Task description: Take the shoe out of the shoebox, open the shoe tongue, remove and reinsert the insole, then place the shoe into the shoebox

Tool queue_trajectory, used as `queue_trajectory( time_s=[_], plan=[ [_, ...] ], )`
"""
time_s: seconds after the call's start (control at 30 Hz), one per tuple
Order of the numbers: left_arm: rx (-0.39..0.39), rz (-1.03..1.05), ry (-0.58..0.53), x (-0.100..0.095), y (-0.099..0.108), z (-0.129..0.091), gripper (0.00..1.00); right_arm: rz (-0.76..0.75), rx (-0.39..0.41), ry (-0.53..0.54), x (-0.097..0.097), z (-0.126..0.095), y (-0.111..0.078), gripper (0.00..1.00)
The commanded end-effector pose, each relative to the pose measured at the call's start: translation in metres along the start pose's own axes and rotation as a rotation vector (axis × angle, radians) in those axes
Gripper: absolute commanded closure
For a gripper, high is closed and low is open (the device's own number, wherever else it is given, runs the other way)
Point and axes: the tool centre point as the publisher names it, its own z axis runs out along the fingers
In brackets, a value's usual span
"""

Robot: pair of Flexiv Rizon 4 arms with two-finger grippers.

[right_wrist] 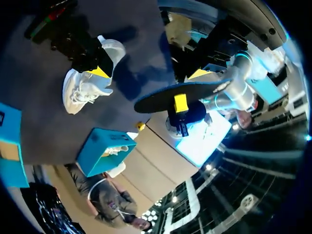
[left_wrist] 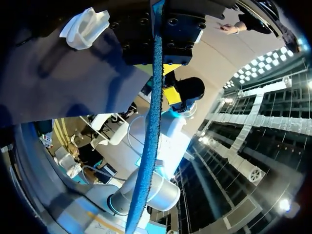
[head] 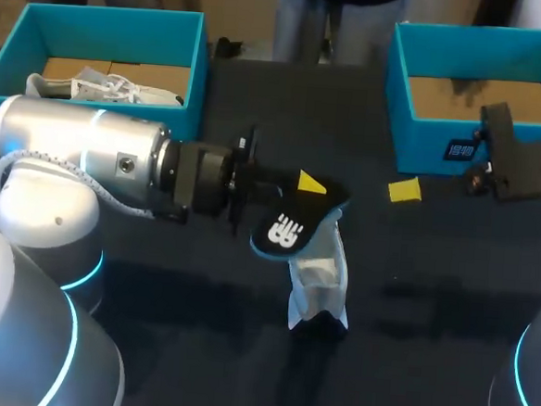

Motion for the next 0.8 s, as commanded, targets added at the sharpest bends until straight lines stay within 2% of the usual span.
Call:
queue_trajectory(
  time_s=[0.03, 0.3, 0.37, 0.8],
  plan=[
    [0.009, -0.046, 0.007, 0.001, -0.005, -0.009, 1.0, -0.166, 0.017, -0.065, -0.005, -0.004, -0.006, 0.0],
    [0.028, -0.168, -0.029, 0.006, -0.01, -0.016, 1.0, -0.339, 0.122, -0.105, -0.012, 0.003, -0.017, 0.0],
    [0.031, -0.189, -0.038, 0.008, -0.009, -0.017, 1.0, -0.358, 0.168, -0.187, -0.015, 0.002, -0.024, 0.0],
    [-0.001, -0.266, -0.094, 0.018, 0.0, -0.018, 1.0, -0.358, 0.168, -0.187, -0.015, 0.002, -0.024, 0.0]
  ],
)
